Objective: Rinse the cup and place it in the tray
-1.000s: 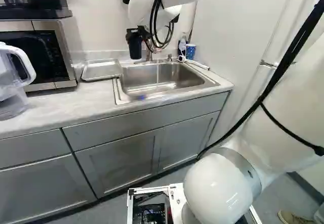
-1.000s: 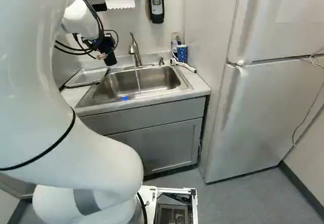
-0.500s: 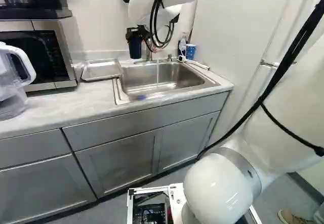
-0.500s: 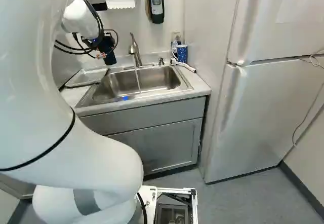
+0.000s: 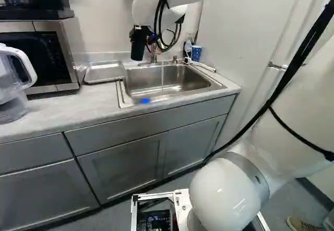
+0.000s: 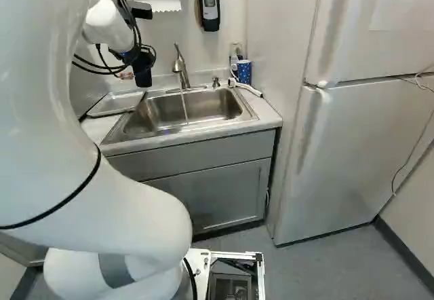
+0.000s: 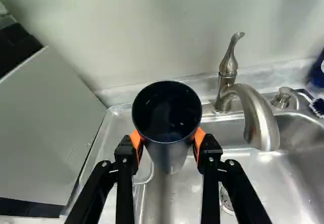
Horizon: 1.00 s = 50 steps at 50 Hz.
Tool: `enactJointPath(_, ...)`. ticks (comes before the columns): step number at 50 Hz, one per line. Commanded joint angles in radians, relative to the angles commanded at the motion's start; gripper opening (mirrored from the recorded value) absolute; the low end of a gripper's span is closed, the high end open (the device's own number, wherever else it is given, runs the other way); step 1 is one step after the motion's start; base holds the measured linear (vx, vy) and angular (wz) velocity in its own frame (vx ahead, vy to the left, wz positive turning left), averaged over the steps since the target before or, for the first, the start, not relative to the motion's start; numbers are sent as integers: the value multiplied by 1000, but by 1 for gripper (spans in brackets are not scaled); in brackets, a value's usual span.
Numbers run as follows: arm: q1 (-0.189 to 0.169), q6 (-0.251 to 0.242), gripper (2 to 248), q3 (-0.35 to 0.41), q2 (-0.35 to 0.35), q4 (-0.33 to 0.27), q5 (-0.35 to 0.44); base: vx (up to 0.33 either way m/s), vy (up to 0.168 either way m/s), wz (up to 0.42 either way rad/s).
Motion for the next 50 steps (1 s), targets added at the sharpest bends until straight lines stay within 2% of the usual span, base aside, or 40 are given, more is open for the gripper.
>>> enactJointPath(50, 0, 526, 120, 0, 0, 0, 0, 0, 0, 0)
